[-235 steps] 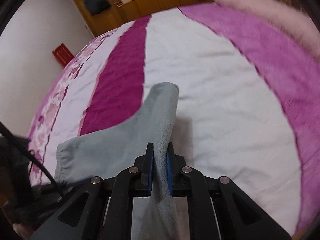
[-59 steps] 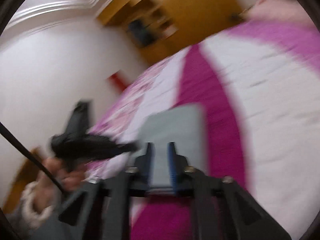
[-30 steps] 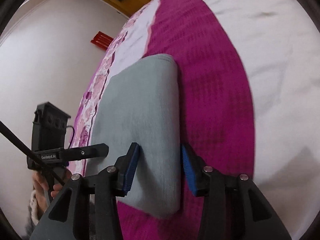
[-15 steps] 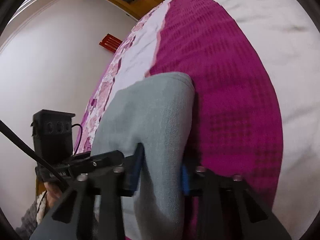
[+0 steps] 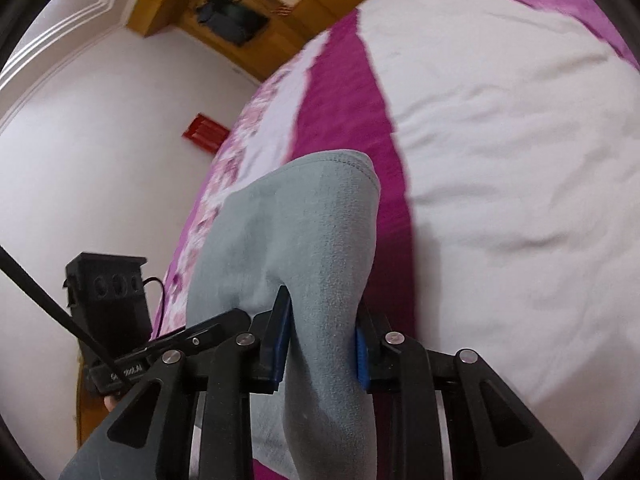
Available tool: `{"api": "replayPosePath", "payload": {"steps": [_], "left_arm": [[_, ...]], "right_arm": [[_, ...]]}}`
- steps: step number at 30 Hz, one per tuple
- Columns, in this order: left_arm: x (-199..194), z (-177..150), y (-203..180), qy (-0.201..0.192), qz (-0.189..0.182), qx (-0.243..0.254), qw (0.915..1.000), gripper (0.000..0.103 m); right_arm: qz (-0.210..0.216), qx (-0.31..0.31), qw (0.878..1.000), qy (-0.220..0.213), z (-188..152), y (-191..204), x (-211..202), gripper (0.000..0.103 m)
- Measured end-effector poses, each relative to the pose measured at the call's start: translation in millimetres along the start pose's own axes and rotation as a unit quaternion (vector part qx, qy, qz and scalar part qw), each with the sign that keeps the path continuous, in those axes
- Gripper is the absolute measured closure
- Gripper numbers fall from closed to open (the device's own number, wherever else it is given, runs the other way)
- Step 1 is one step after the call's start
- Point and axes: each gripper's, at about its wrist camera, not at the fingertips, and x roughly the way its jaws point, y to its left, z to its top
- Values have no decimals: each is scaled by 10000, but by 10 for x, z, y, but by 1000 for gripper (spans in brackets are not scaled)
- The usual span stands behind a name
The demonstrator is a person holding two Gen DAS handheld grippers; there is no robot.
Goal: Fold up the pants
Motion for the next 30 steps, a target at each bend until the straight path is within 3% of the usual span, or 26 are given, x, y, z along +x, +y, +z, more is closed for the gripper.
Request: {"api": "replayPosePath", "payload": {"steps": [5,16,23,27,30], "left_arm": [[350,-43,202,21,127,143,9998,66],[365,-56,259,-73,-14,44,10000,60],[362,-32,231,44,22,-56,10000,42],[348,-9,176,113,164,-77,9998,35],[229,-6,96,-135,76,49,9999,26]], "right_arm": [[-408,-90,9990,181,78,-230,352,76],[-371,-182,9991,114,46,-248,305,76],[-388,-319,9987,84,47,-222,302,68],[-773,-641,9949,-54,43,-97,248,56],[-994,-971,9898,-310,28,16,146,52]]}}
